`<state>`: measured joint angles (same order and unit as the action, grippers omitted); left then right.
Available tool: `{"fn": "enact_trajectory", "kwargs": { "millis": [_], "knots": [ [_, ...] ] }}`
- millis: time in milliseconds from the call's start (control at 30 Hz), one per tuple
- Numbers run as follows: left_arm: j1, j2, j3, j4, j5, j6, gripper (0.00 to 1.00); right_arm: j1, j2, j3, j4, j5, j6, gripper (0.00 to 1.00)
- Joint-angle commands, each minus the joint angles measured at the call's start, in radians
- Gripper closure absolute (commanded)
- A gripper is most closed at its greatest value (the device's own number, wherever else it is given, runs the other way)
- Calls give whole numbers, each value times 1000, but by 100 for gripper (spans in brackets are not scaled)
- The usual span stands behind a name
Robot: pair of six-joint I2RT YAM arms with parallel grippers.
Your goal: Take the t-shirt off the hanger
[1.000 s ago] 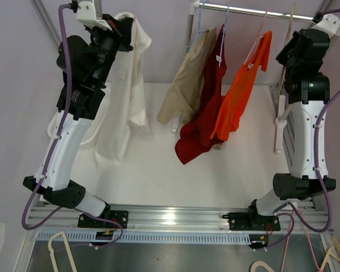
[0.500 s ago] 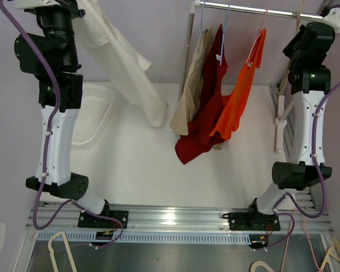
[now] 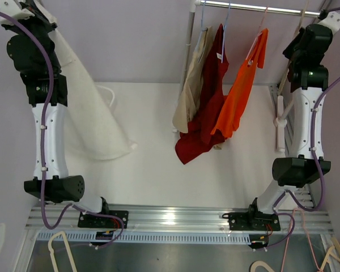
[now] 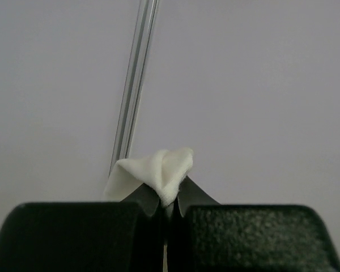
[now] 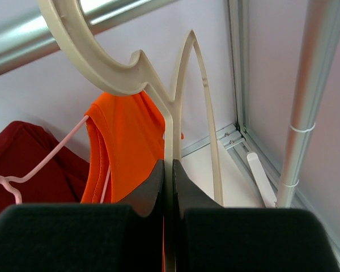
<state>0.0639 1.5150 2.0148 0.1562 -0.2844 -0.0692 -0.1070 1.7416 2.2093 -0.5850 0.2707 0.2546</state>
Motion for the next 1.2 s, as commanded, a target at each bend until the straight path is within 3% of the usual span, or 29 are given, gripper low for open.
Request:
{"fn": "enact_trajectory", "kwargs": {
  "millis": [0,333,567,633,833,1033,1067,1167],
  "knots": [
    [33,-15,-33,82,19,-76,99,-3,-17,-45,42,-22,15,100],
    [39,36,-106,112,-12,-93,99,-3,-70,-221,54,-2,25,100],
    [39,27,-277,144,-38,-113,99,-3,-116,-332,74,-19,37,100],
    [39,4,-362,138,-71,-133,99,-3,-125,-347,62,-13,49,95],
    [33,5,-519,71,-145,-153,99,-3,-149,-379,56,-24,55,96],
    [31,66,-556,-137,-266,-227,99,-3,-183,-398,54,-22,55,93],
    [31,79,-527,-237,-288,-250,99,-5,-189,-396,50,-10,52,78],
    [40,187,-386,-435,-340,-309,99,-3,-205,-392,45,10,41,59]
  ]
}}
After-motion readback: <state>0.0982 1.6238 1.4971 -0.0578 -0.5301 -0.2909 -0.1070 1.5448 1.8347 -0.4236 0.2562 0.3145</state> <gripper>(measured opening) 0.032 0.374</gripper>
